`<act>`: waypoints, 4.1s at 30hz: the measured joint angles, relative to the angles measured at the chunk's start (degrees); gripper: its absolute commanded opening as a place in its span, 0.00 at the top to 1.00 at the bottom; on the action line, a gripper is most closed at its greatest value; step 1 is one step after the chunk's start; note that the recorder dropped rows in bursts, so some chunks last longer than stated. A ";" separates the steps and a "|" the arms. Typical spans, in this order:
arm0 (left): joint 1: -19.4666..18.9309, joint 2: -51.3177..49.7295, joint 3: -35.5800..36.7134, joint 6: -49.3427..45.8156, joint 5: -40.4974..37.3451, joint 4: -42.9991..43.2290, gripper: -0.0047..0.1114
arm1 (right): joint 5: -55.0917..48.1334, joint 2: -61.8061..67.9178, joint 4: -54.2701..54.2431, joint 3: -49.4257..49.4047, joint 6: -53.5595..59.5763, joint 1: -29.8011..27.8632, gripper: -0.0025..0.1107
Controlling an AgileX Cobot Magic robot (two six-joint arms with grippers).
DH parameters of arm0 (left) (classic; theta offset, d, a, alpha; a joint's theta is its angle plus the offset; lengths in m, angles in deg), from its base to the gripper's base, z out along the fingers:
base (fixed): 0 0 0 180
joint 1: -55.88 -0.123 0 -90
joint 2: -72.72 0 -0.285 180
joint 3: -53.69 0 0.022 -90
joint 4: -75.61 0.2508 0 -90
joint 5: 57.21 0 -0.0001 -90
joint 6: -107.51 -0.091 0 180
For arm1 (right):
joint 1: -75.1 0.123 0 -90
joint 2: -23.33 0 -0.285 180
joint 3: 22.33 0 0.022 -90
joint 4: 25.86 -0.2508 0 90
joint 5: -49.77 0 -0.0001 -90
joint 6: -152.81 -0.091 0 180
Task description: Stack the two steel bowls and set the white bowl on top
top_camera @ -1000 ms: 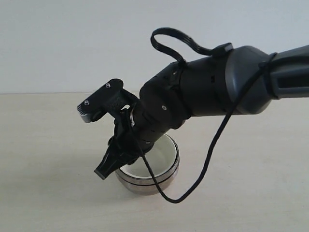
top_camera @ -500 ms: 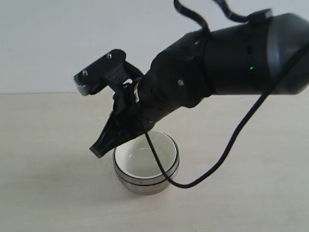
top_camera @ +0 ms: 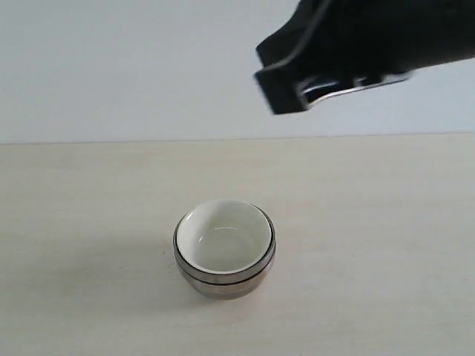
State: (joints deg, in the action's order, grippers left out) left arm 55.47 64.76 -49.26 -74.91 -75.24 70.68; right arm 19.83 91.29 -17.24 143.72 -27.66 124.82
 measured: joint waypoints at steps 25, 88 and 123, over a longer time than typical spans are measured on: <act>0.00 0.00 0.00 0.00 0.00 0.00 0.93 | -0.38 -60.05 48.11 -27.79 -51.22 -7.54 0.98; 0.00 0.00 0.00 0.00 0.00 0.00 0.93 | 25.51 -59.85 23.41 -63.27 -69.23 -45.64 0.98; 0.00 0.00 0.00 0.00 0.00 0.00 0.93 | 11.34 -59.85 -4.32 -63.27 -69.23 -45.64 0.98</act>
State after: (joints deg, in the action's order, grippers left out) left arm 55.47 64.76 -49.26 -74.91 -75.24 70.68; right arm 31.17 31.44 -21.56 80.45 -96.89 79.19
